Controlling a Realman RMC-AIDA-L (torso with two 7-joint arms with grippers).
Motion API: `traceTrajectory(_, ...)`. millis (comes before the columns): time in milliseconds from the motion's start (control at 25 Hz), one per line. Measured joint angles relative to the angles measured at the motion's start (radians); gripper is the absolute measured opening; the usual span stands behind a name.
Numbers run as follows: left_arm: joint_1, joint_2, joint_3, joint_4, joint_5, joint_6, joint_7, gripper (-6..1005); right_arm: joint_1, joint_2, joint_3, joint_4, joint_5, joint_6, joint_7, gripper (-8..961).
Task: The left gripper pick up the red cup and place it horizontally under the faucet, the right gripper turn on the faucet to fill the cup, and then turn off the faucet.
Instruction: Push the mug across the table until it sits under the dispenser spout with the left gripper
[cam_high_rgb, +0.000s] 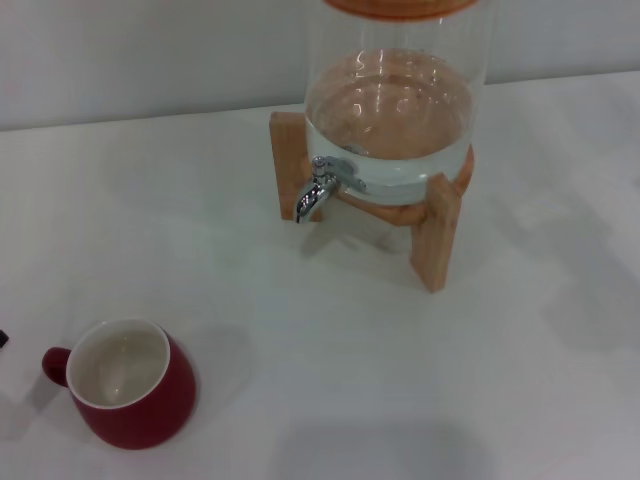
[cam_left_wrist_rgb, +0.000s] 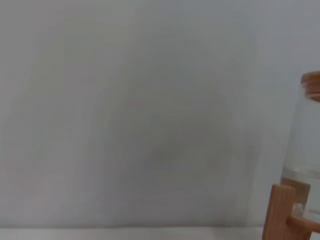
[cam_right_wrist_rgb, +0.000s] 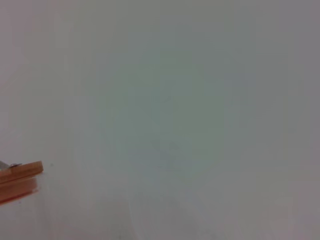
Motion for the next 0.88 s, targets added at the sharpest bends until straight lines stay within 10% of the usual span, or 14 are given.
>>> traceTrajectory(880,0.017,-0.002,0.002,-0.070,0.025,0.016,0.123,756,0.021,-0.008,0.017,-0.007,0.000,-0.016,-0.002,720)
